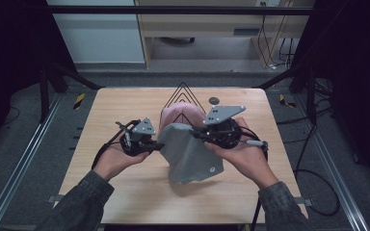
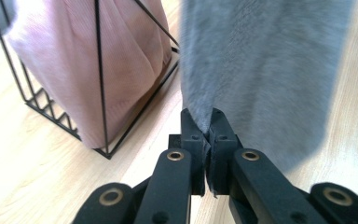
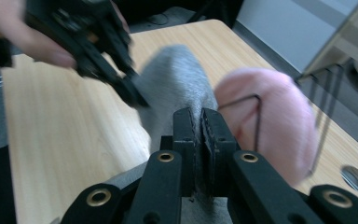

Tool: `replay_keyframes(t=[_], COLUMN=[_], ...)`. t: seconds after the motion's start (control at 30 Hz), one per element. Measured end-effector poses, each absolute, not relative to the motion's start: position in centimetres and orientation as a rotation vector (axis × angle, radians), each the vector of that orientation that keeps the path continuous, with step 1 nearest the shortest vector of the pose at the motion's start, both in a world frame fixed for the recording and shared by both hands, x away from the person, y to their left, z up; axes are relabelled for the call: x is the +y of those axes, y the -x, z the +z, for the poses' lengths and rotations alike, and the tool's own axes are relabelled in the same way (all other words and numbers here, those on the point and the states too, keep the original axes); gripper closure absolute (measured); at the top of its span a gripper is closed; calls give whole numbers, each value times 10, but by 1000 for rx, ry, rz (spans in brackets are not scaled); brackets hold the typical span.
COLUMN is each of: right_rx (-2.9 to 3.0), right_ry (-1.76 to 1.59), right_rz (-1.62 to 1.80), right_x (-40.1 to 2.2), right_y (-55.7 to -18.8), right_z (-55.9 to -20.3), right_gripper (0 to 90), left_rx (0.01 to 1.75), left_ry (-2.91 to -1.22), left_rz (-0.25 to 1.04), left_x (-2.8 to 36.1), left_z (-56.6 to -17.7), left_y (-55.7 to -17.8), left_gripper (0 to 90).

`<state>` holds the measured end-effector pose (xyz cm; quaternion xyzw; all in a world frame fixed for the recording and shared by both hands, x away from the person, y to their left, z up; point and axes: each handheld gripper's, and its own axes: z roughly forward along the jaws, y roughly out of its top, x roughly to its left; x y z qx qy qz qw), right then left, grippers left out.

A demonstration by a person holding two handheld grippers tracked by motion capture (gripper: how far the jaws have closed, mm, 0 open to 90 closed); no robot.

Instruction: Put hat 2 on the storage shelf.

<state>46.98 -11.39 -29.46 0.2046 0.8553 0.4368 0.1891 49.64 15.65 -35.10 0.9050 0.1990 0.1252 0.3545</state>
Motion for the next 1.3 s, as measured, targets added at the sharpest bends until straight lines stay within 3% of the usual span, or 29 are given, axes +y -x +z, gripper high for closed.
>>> replay_keyframes(t=[0.4,0.67,1.3], right_rx=[2270,2224,2146], right_ry=[-660,-654,-671], right_rz=[1326,1381,1426], right_x=[-140,-144,-139], right_y=[-485,-498,-557], right_z=[-250,-220,-173], right_gripper=[853,853,853], left_rx=[518,517,562], left_ry=[-2277,-2235,-2114], left_rz=[461,501,571], left_x=[152,153,159], left_z=[-260,-220,-175], left_y=[-504,-516,-554], left_gripper=[880,881,882])
